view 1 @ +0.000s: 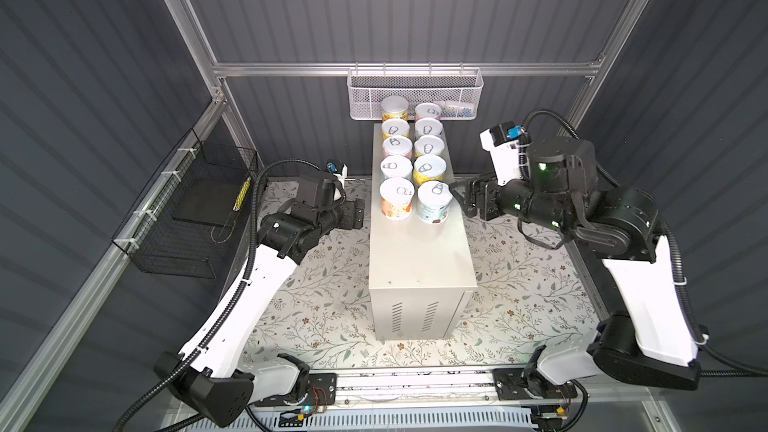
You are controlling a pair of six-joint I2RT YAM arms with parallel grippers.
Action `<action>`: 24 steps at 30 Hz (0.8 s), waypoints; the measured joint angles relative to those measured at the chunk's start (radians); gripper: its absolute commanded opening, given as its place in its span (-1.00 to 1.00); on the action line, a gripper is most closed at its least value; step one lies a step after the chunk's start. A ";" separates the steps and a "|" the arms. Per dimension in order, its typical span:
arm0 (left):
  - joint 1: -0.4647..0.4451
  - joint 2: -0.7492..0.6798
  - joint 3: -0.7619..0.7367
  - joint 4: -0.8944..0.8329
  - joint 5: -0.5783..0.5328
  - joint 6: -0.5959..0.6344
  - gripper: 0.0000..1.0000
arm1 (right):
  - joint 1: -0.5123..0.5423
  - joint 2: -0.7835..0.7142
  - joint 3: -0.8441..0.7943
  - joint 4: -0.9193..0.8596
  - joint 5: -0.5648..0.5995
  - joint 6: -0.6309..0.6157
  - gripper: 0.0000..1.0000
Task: Place and organize the canned foods onto the counter
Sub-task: 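Open the right gripper and draw it back from the placed can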
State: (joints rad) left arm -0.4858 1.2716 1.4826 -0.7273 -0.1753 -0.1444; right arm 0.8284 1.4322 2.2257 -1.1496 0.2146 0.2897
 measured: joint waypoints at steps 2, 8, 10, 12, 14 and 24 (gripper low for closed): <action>0.000 -0.003 0.000 0.004 -0.001 0.000 0.75 | 0.000 -0.042 -0.076 0.038 0.016 0.009 0.42; 0.000 -0.052 0.021 0.011 0.024 0.000 0.72 | 0.000 -0.091 -0.209 0.111 0.037 0.031 0.26; 0.000 -0.066 0.038 0.018 0.039 0.000 0.72 | 0.000 -0.093 -0.237 0.128 0.036 0.041 0.24; 0.000 -0.071 0.046 0.029 0.048 0.000 0.72 | 0.000 -0.095 -0.264 0.141 0.031 0.048 0.24; 0.000 -0.069 0.047 0.035 0.060 0.000 0.72 | 0.000 -0.099 -0.290 0.154 0.021 0.053 0.22; 0.000 -0.039 0.047 0.053 0.128 -0.008 0.70 | 0.000 -0.134 -0.400 0.194 -0.037 0.093 0.18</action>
State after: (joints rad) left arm -0.4858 1.2327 1.5291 -0.6746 -0.0471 -0.1524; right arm 0.8284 1.2980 1.8256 -0.9558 0.1776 0.3824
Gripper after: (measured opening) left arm 0.854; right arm 0.593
